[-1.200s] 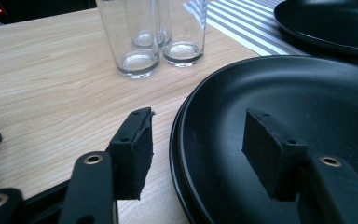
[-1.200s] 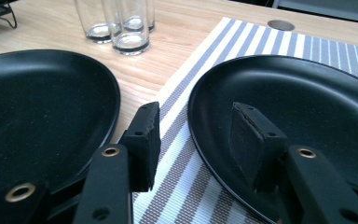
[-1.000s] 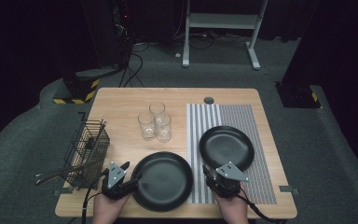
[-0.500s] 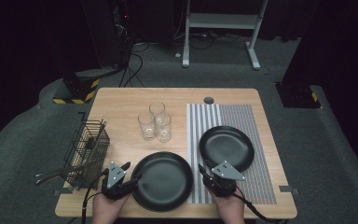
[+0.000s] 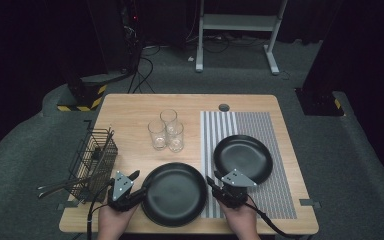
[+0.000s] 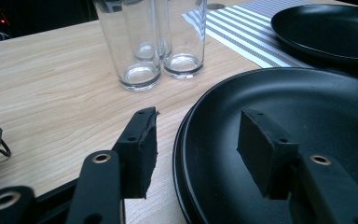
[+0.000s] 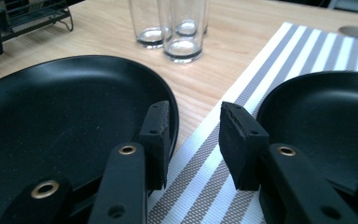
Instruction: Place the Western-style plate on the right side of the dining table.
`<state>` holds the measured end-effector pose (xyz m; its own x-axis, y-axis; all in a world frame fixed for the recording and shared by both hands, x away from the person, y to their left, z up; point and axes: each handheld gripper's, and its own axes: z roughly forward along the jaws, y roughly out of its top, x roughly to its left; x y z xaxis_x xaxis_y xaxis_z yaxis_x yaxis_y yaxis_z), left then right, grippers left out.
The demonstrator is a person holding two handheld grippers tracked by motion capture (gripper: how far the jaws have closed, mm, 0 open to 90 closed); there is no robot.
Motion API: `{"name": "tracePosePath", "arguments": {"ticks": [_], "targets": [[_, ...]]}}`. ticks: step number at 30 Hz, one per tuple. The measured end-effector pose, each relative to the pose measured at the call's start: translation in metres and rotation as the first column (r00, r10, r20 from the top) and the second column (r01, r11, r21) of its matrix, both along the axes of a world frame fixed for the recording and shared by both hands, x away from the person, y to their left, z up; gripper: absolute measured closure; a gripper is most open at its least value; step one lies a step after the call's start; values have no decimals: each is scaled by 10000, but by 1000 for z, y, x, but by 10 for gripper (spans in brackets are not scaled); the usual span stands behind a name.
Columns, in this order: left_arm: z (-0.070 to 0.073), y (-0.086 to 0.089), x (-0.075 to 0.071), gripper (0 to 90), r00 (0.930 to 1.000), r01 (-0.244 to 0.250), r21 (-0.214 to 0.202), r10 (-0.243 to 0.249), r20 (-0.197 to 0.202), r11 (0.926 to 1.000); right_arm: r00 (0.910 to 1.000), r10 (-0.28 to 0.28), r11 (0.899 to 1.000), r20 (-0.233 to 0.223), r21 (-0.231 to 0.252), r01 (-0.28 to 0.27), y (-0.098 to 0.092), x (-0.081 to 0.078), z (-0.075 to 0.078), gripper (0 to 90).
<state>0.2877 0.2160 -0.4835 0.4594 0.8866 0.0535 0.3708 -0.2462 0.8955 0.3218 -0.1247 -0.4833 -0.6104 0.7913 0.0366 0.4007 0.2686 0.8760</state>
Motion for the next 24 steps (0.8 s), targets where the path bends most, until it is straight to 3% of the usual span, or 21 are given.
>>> {"name": "tracePosePath", "arguments": {"ticks": [2,5,9,16,24], "targets": [[0,1,0,476,10000,72,-88,-72,-4,9999,9999,79,10000,-121,-20,-79,1,2,-2,634],[0,2,2,472,9999,83,-105,-84,-79,9999,9996,230,9984,182,-524,-220,4,3,-6,641],[3,4,4,478,9999,117,-151,-119,-121,9998,9997,264,9988,4,-424,-263,4,7,-7,639],[9,8,4,483,9999,21,-138,-24,-155,9999,9991,385,9992,201,-104,-383,7,12,-4,640],[19,14,3,488,9984,-304,-347,288,-476,9989,9990,346,9987,274,-386,-335,12,17,0,620]]}}
